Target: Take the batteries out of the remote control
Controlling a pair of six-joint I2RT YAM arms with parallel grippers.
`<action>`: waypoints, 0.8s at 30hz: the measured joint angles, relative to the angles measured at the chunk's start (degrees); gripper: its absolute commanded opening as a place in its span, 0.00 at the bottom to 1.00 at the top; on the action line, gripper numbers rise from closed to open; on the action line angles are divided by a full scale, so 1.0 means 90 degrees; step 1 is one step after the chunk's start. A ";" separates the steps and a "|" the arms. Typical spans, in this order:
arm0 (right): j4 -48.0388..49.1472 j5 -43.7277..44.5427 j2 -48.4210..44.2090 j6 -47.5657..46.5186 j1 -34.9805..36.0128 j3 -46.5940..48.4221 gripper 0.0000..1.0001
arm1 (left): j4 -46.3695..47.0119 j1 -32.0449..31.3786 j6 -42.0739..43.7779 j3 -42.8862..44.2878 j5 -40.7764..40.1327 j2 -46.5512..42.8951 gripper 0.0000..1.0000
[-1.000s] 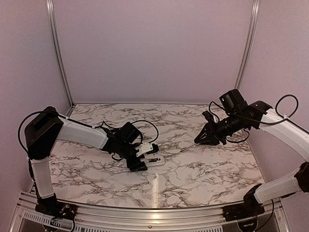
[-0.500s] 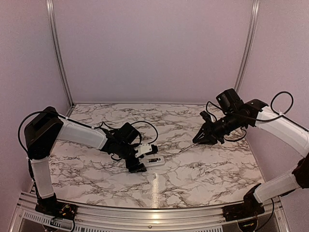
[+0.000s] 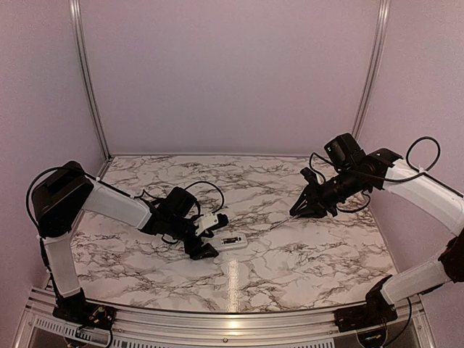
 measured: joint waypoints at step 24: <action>-0.0199 0.0002 0.0427 0.0039 0.0000 0.0330 0.00 | 0.0865 0.0049 0.0100 -0.0427 0.0112 0.0002 0.19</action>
